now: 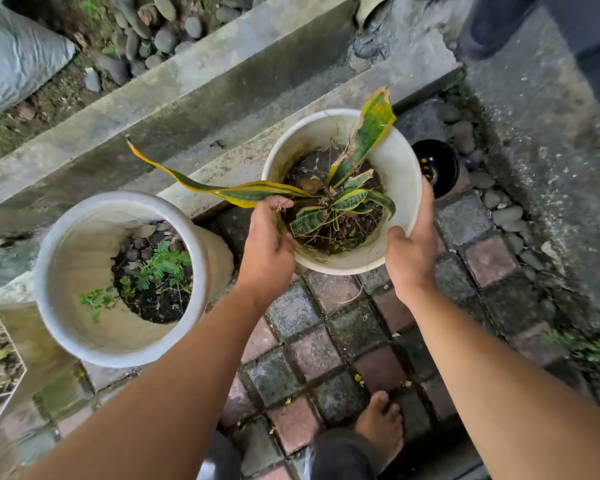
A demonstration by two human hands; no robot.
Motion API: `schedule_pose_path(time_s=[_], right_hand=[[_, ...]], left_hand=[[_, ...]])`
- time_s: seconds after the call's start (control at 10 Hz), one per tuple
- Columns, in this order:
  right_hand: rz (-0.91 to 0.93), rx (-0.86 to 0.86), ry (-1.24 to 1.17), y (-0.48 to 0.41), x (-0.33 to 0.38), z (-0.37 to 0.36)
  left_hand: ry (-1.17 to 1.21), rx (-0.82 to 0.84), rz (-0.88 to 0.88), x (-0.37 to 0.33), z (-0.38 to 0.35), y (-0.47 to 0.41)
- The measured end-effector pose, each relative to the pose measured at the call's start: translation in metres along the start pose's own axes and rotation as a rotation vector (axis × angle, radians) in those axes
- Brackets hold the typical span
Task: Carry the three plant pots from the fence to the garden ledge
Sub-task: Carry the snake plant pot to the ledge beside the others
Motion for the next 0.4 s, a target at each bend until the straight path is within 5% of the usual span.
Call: schedule_pose_path(time_s=[0.4], right_hand=[[0.038, 0.192, 0.230, -0.004, 0.041, 0.007]], left_hand=[[-0.258, 0.184, 0.079, -0.004, 0.008, 0.003]])
Point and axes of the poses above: each hand's wrist, its own y-axis away from the middle knuckle, its own z-axis out of the back of the hand, x = y × z, the point moved 10 cm from there along -y, towards the middle knuckle, and after that the axes turned 14 degrees about -y, right-handed, at the moved point
